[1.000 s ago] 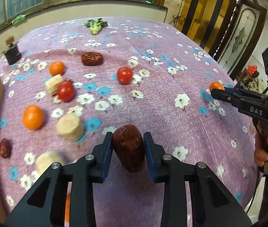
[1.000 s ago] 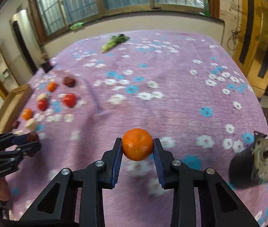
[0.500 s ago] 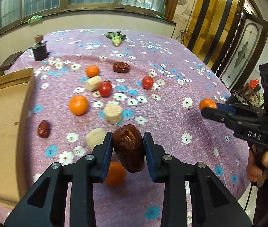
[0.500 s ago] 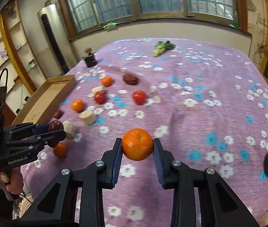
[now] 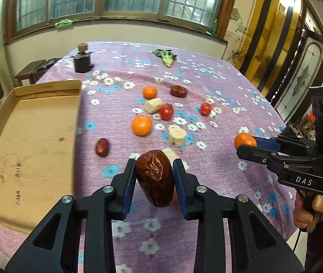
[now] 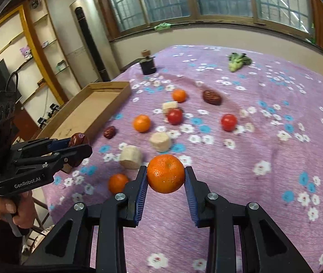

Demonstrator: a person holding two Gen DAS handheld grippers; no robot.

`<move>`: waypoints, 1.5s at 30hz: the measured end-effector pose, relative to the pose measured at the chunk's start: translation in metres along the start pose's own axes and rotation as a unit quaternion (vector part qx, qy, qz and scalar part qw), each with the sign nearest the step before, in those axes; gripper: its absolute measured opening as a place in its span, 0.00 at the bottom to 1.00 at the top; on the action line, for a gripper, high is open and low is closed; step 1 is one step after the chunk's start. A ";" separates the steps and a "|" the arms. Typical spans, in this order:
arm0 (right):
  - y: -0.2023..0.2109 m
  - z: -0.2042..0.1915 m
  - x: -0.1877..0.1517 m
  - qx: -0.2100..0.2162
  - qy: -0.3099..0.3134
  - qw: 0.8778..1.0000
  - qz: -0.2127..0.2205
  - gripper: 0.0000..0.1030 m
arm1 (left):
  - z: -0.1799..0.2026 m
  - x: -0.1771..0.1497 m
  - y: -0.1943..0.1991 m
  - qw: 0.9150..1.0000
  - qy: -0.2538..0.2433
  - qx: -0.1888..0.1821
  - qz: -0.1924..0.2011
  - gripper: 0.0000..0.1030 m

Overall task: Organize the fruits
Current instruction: 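Carry the date and the orange over the cardboard tray with both tools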

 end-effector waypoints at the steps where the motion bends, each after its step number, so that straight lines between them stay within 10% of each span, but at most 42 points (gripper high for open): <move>1: -0.002 -0.005 0.001 0.003 0.004 1.000 -0.001 0.32 | -0.003 -0.001 0.001 1.000 0.002 0.002 0.001 0.29; 21: -0.112 -0.169 0.048 0.156 0.115 0.980 -0.054 0.31 | -0.147 -0.017 0.027 0.988 0.088 0.128 0.003 0.29; 41: -0.194 -0.218 0.026 0.147 0.176 0.961 -0.155 0.33 | -0.185 -0.042 -0.011 0.978 0.083 0.176 -0.074 0.30; 45: -0.195 -0.218 0.026 0.137 0.184 0.961 -0.153 0.36 | -0.181 -0.042 -0.008 0.977 0.079 0.187 -0.068 0.61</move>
Point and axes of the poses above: each gripper's, at about its wrist camera, not at the fingertips, and y roughly against the way its jaws point, z to its right, x to its top, the point moved 1 cm from there along -y, roughly the way its jaws point, and after that the axes turned 6 degrees about x, right-handed, at the moved point
